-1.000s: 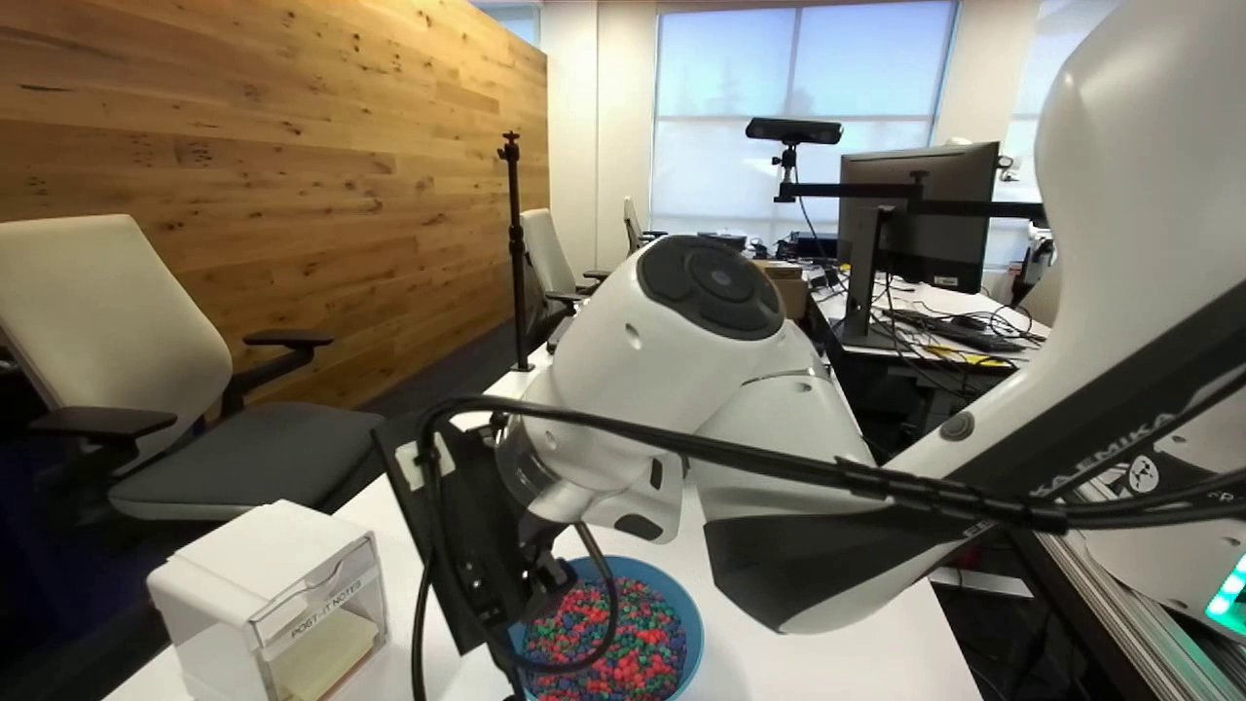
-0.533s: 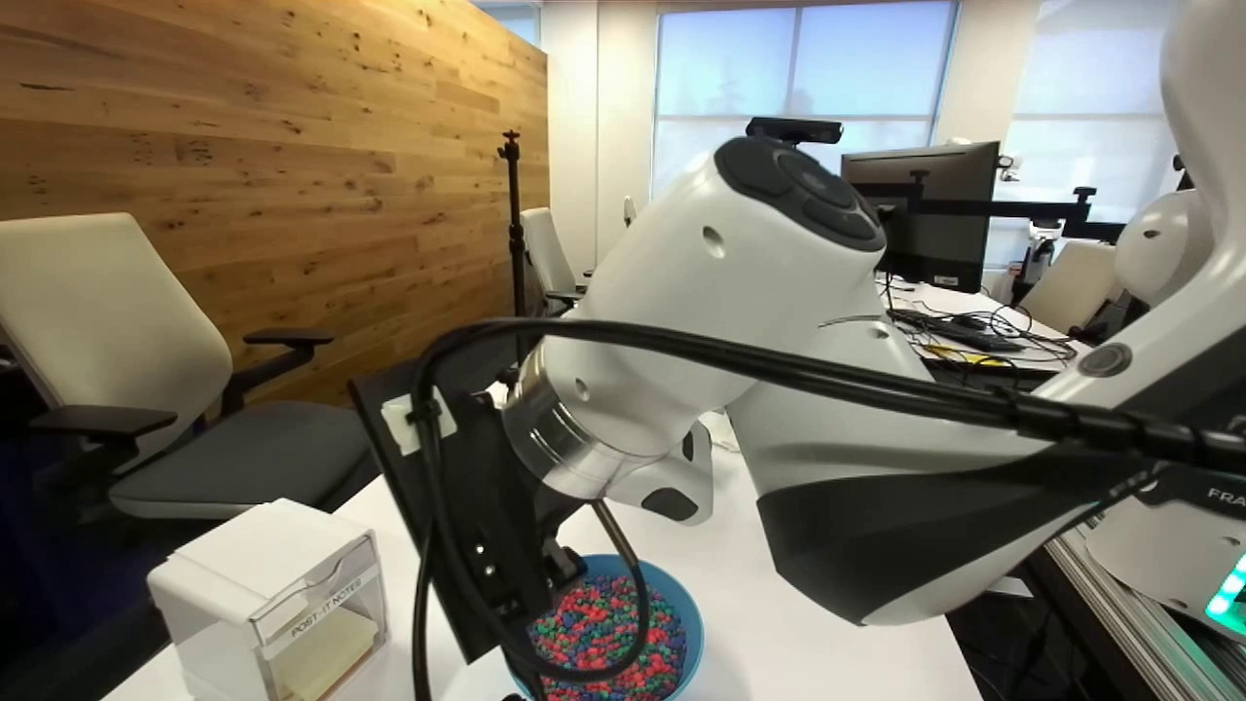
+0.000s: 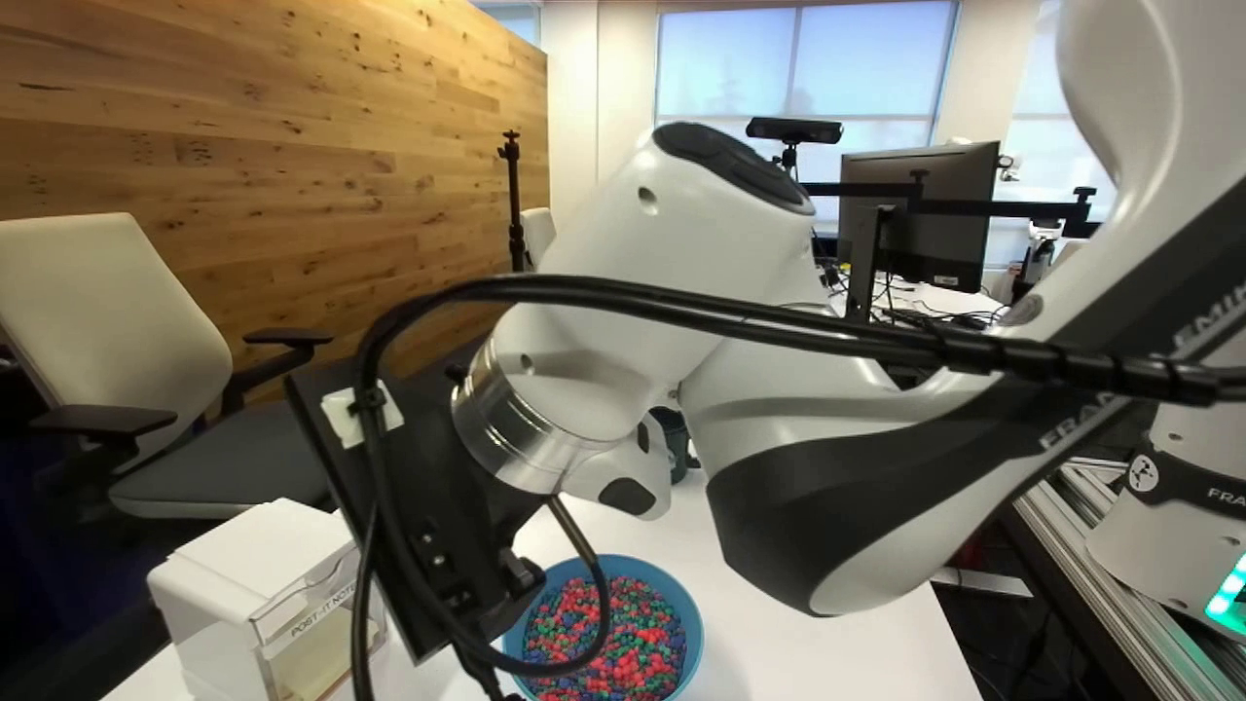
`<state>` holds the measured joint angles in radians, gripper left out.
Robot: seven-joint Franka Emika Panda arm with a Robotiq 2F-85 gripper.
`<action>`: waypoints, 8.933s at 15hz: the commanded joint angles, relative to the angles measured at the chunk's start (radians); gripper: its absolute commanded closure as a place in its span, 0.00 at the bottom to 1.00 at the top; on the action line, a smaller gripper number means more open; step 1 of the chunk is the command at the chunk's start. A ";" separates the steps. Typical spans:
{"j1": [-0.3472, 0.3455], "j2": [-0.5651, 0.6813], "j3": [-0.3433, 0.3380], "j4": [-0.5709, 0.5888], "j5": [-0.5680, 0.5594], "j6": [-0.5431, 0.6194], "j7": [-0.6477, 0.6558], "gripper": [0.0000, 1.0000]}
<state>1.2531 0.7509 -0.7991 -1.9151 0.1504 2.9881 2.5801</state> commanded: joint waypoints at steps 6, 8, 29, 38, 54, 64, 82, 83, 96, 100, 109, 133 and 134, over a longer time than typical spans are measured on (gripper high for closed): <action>-0.371 -0.001 0.349 0.198 -0.030 -0.023 -0.186 0.00; -0.426 0.004 0.409 0.223 -0.038 -0.028 -0.228 0.00; -0.608 0.047 0.591 0.290 -0.043 -0.023 -0.393 0.00; -0.612 0.057 0.596 0.285 -0.026 -0.001 -0.393 0.00; -0.571 0.054 0.518 0.261 -0.028 0.030 -0.373 0.00; -0.594 0.083 0.546 0.275 -0.006 0.071 -0.389 0.00; -0.445 0.051 0.424 0.196 0.001 0.087 -0.282 0.00; -0.437 0.051 0.419 0.187 0.004 0.090 -0.270 0.00; -0.426 0.057 0.381 0.179 -0.001 0.094 -0.255 0.00; -0.436 0.064 0.392 0.195 -0.003 0.095 -0.263 0.00; -0.507 0.094 0.466 0.248 -0.003 0.113 -0.303 0.00; -0.606 0.113 0.559 0.288 0.017 0.126 -0.391 0.27; -0.590 0.108 0.540 0.279 0.017 0.126 -0.384 0.22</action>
<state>0.6322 0.8738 -0.2229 -1.6308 0.1459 3.1189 2.2077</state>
